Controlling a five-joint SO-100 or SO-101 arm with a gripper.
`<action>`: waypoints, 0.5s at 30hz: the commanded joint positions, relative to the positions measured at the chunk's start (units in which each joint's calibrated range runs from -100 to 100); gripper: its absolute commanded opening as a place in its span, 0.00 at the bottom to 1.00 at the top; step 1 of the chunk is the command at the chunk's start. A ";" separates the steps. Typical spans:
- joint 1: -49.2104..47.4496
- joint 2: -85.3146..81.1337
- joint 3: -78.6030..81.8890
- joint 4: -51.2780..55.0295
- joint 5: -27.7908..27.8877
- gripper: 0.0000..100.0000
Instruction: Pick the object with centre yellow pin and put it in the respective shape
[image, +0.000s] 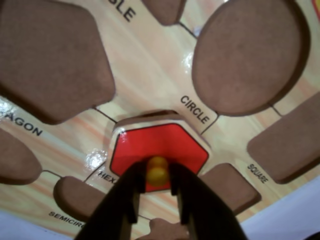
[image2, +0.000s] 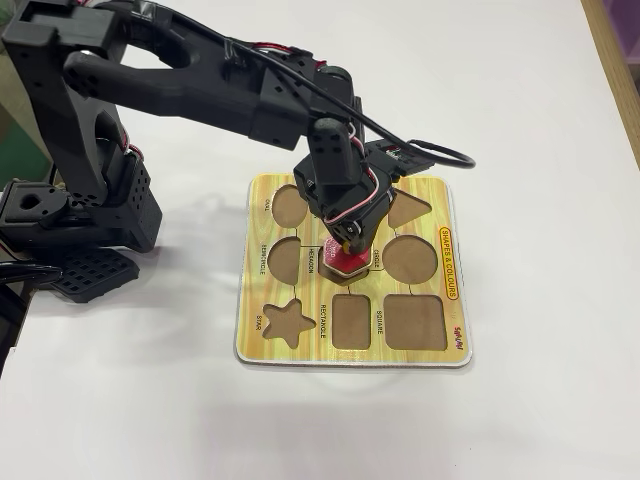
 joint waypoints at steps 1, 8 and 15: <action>0.66 -0.44 -2.97 -0.84 0.13 0.04; 1.15 -0.36 -2.88 -0.84 0.18 0.04; 1.15 0.98 -2.88 -0.84 0.18 0.04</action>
